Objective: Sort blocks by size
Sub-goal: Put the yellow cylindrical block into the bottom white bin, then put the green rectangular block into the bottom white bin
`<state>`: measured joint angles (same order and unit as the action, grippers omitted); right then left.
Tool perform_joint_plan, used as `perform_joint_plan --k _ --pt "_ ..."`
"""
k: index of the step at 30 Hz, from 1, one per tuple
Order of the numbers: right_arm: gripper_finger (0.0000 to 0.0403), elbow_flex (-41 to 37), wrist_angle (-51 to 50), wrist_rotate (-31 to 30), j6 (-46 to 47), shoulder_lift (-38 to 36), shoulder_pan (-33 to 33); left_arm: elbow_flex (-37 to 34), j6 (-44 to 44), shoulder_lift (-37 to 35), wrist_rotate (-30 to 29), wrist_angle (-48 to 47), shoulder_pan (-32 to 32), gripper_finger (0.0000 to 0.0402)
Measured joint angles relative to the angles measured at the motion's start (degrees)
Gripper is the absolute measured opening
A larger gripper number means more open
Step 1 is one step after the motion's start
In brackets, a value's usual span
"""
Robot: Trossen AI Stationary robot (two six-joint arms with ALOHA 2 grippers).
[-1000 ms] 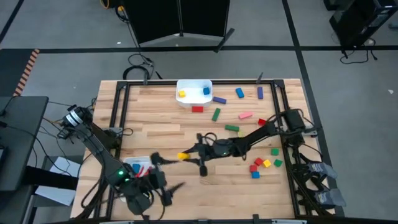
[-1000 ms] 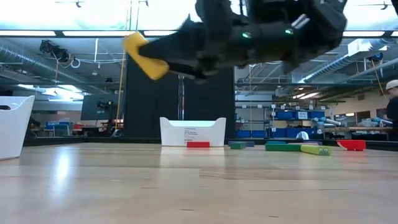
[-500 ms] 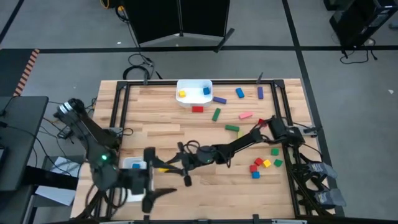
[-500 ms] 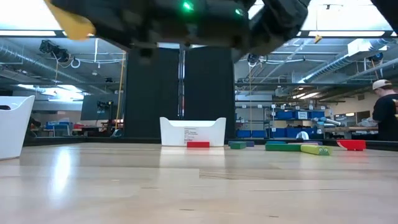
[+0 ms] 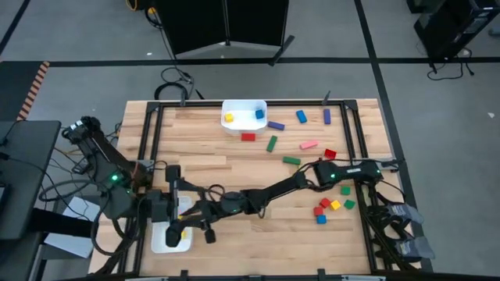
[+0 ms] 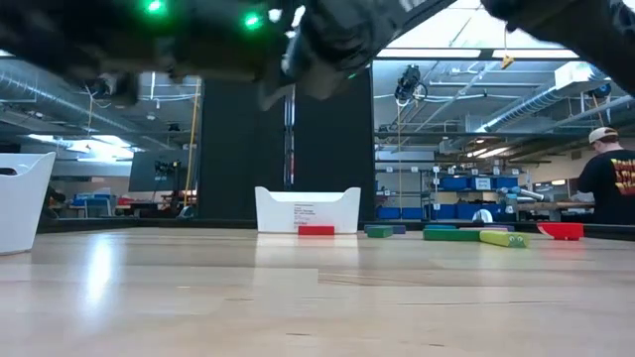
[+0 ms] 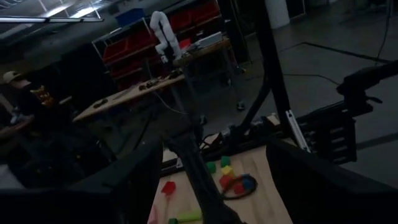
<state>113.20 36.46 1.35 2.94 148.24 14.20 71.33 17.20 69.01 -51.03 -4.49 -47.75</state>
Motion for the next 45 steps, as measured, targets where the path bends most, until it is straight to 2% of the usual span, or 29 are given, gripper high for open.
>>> perform_joint_plan --k 4,11,16,19,22,26,29,31,35,39,42,45 --pt "0.0168 6.0 -4.5 0.4 1.9 4.1 -0.6 0.0 -2.5 -0.1 -0.4 -1.8 0.0 0.0294" --pt "0.0228 6.7 -6.5 4.6 2.4 4.3 -2.0 0.0 -6.4 -0.2 -1.6 -5.1 0.0 0.0294" --pt "0.0235 6.4 -5.8 5.5 2.5 4.1 -2.5 0.0 -8.2 -0.2 -3.6 -5.7 0.0 0.0294" --pt "0.0224 3.3 -1.0 6.0 3.1 3.5 -2.8 0.0 -11.2 -0.2 -4.6 -7.8 0.0 0.0294" --pt "0.0203 -5.1 7.8 3.5 3.5 0.4 -3.6 0.0 -14.9 -0.1 -5.5 -10.3 0.0 0.0294" --pt "0.0172 -23.4 22.0 -2.2 2.0 -8.2 -5.8 0.0 -20.4 0.1 -9.4 -14.6 0.3 0.0294" --pt "0.0157 -38.0 26.8 -7.5 -0.2 -17.2 -7.4 -0.9 -24.4 0.7 -13.1 -16.2 2.2 0.0294" --pt "0.0152 -47.2 27.7 -10.9 -1.8 -23.6 -8.1 -2.5 -27.2 0.8 -13.5 -16.1 4.6 0.0294" --pt "0.0151 -63.8 28.8 -18.8 -5.5 -37.0 -8.3 -7.5 -34.4 1.0 -8.6 -14.6 12.8 0.0294" --pt "0.0153 -78.5 32.4 -29.0 -9.2 -50.4 -7.2 -12.2 -40.2 2.9 -0.5 -10.4 21.9 0.0294" --pt "0.0152 -88.1 37.3 -34.3 -10.5 -59.4 -6.7 -14.3 -41.7 6.2 6.0 -6.5 27.9 0.0294" --pt "0.0151 -95.1 39.8 -37.9 -10.6 -67.4 -6.7 -14.6 -43.5 11.0 9.9 -4.1 32.9 0.0293"
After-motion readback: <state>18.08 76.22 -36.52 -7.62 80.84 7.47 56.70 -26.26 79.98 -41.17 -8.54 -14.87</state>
